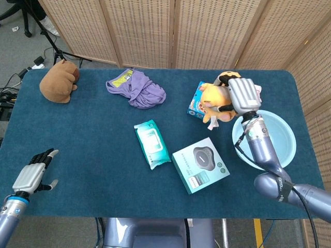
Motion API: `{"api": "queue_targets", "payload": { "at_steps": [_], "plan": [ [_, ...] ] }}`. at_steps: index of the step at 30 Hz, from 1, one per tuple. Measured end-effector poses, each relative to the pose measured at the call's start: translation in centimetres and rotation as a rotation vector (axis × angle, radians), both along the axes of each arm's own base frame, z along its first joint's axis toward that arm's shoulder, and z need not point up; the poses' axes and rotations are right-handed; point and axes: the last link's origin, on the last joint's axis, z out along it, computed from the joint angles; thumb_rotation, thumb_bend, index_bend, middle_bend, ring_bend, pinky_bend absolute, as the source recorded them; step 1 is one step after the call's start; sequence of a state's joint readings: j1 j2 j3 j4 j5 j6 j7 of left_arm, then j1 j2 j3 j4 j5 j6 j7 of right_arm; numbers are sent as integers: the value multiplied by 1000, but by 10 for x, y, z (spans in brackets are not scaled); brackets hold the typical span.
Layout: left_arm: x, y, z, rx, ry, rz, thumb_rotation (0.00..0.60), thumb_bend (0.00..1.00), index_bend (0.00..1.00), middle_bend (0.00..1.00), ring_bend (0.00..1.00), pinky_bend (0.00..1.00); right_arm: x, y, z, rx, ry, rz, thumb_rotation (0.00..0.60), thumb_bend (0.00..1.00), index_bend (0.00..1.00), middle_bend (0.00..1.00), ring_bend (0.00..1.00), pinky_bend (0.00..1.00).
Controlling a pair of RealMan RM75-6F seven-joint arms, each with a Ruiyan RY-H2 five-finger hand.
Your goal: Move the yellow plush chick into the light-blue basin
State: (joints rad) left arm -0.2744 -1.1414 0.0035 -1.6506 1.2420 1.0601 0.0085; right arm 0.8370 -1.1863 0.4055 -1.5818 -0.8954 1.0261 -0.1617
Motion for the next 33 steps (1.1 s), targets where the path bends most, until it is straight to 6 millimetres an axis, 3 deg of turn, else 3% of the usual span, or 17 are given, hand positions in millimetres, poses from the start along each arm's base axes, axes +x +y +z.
{"api": "queue_targets", "payload": {
  "at_steps": [6, 9, 21, 29, 33],
  "plan": [
    [6, -4, -2, -5, 6, -21, 600, 324, 0, 0, 0, 0, -55, 29, 14, -9, -28, -85, 600, 208, 711, 539, 449, 487],
    [7, -5, -3, -9, 11, -30, 600, 324, 0, 0, 0, 0, -73, 39, 20, -15, -29, -109, 600, 208, 711, 539, 449, 487],
    [14, -9, -6, -6, 23, -55, 600, 323, 0, 0, 0, 0, -133, 68, 40, -48, -58, -205, 600, 208, 711, 538, 449, 487],
    [18, -12, -6, -5, 22, -70, 600, 322, 0, 0, 0, 0, -161, 72, 40, -52, -51, -255, 600, 200, 711, 533, 449, 487],
    [18, -13, -7, -10, 23, -73, 600, 322, 0, 0, 0, 0, -175, 72, 37, -52, -59, -283, 600, 153, 683, 441, 369, 401]
  ]
}}
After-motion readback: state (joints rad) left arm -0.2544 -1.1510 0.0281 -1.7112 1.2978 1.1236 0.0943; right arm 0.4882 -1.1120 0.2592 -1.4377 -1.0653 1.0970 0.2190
